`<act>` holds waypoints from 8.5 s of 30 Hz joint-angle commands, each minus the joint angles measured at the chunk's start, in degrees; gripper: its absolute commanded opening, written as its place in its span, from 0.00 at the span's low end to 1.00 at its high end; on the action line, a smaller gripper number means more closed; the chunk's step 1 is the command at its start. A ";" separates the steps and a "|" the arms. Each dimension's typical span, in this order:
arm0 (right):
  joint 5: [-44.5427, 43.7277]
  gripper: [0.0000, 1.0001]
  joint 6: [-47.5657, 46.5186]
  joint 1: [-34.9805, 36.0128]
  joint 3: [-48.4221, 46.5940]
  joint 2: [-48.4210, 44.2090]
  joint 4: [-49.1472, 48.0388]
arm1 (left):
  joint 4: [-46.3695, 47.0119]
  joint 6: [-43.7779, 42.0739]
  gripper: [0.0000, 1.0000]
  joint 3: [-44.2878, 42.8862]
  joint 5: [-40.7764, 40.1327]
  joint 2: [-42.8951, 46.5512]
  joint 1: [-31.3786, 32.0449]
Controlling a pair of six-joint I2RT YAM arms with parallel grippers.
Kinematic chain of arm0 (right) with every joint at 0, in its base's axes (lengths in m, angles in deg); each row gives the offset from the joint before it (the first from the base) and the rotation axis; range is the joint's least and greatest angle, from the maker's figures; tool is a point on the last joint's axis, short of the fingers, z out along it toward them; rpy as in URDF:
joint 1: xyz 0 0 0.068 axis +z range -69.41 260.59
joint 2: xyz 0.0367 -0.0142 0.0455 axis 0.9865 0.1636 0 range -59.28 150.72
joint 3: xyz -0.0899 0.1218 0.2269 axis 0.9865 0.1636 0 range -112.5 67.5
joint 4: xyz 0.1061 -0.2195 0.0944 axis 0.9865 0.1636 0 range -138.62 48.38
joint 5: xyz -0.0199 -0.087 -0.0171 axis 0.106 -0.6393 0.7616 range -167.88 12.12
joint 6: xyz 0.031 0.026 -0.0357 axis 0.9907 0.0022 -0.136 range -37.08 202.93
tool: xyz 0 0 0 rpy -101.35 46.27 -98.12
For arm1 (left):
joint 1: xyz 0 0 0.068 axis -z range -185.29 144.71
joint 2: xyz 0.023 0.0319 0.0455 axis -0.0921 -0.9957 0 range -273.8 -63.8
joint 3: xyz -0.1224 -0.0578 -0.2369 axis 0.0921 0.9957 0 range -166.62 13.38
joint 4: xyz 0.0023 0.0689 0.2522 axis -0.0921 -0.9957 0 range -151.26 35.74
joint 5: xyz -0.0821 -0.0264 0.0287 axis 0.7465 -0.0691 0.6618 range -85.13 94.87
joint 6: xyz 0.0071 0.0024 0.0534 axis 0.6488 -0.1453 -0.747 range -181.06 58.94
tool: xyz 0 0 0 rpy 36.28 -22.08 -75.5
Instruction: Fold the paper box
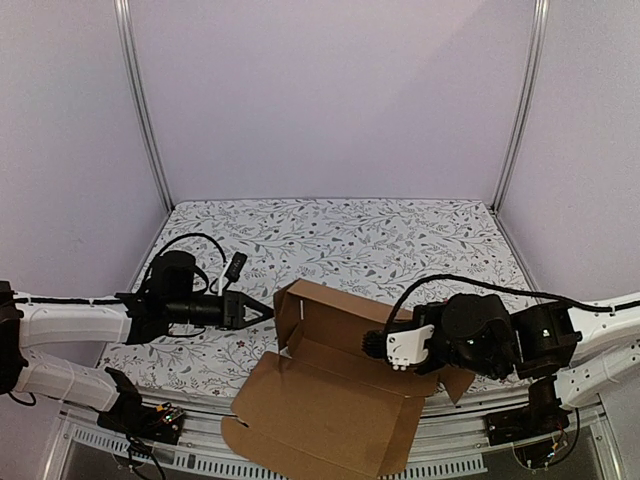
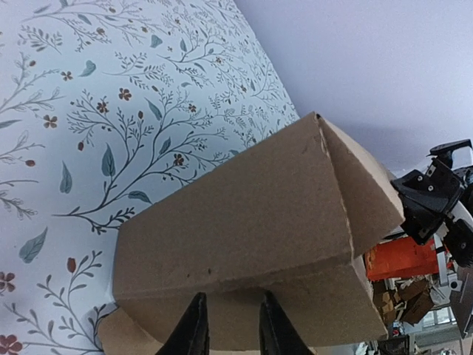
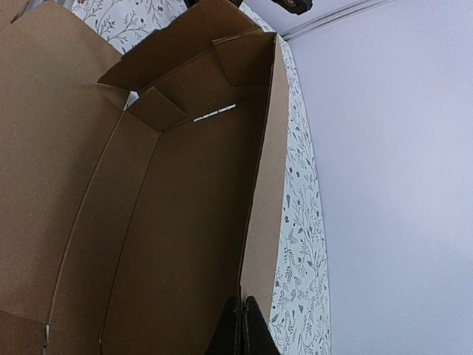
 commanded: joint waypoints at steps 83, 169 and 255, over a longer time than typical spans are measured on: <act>-9.00 0.00 14.43 7.19 -12.97 22.91 11.83 | 30.52 -36.10 0.00 -2.92 -49.20 -24.26 21.61; 31.35 0.00 53.40 -19.97 -25.19 38.80 -9.74 | 38.50 -34.64 0.37 -2.64 -46.66 -33.63 20.09; 28.99 0.00 55.40 -19.93 -20.11 32.68 -8.72 | 70.48 -41.16 0.14 -11.07 -38.64 -46.17 16.21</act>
